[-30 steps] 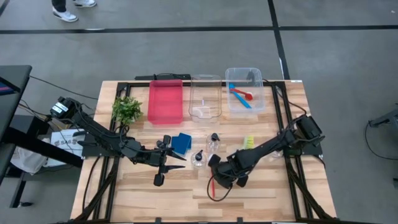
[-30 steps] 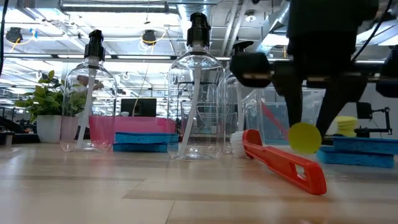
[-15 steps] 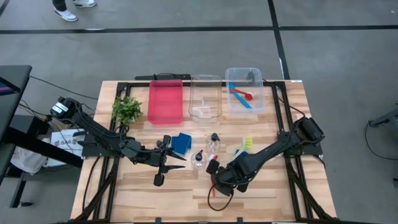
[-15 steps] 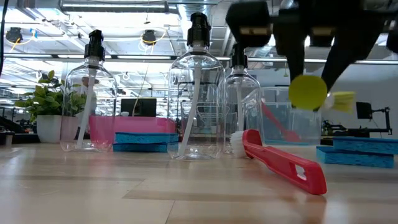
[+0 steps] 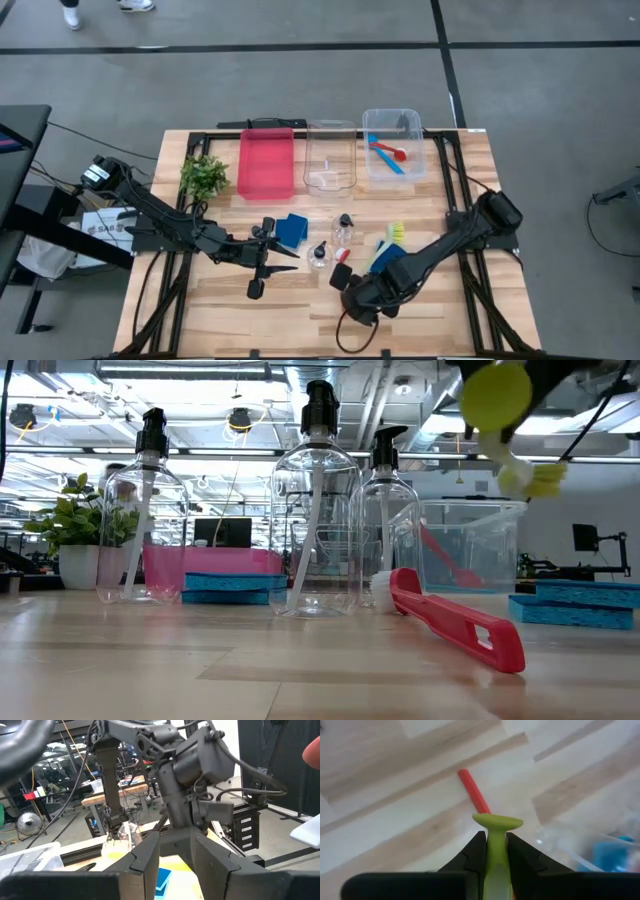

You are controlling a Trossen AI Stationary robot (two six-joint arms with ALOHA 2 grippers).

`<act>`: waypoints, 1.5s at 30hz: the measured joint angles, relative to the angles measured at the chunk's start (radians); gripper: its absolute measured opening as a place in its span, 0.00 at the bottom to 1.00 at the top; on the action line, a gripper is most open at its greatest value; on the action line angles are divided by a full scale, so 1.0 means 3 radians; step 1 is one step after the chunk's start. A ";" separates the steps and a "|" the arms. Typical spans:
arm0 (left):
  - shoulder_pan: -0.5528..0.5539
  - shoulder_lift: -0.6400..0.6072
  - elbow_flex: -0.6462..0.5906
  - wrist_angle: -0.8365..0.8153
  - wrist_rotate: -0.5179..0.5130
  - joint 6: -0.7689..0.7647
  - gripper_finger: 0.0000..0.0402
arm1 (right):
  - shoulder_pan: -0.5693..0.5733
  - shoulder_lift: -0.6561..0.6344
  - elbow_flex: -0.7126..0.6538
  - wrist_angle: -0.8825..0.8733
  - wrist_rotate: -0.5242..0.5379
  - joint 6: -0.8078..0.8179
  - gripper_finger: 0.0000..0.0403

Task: Pick & Place Kitchen Sink Supplies
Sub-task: Put the green dishwashing brush into the white transparent bin

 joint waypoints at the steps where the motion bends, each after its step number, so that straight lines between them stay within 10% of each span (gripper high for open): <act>1: -0.0001 0.0000 0.0000 0.0001 0.0000 0.0001 0.28 | 0.0022 -0.0001 0.0036 -0.0049 0.0090 -0.0002 0.13; 28: 0.0000 0.0000 0.0000 0.0001 0.0000 0.0001 0.28 | 0.0273 -0.0727 0.0496 -0.0717 0.1990 0.0289 0.13; 45: -0.0001 0.0000 0.0000 0.0005 0.0000 0.0038 0.28 | -0.0195 -0.1976 0.0495 0.0656 0.2590 -0.0481 0.13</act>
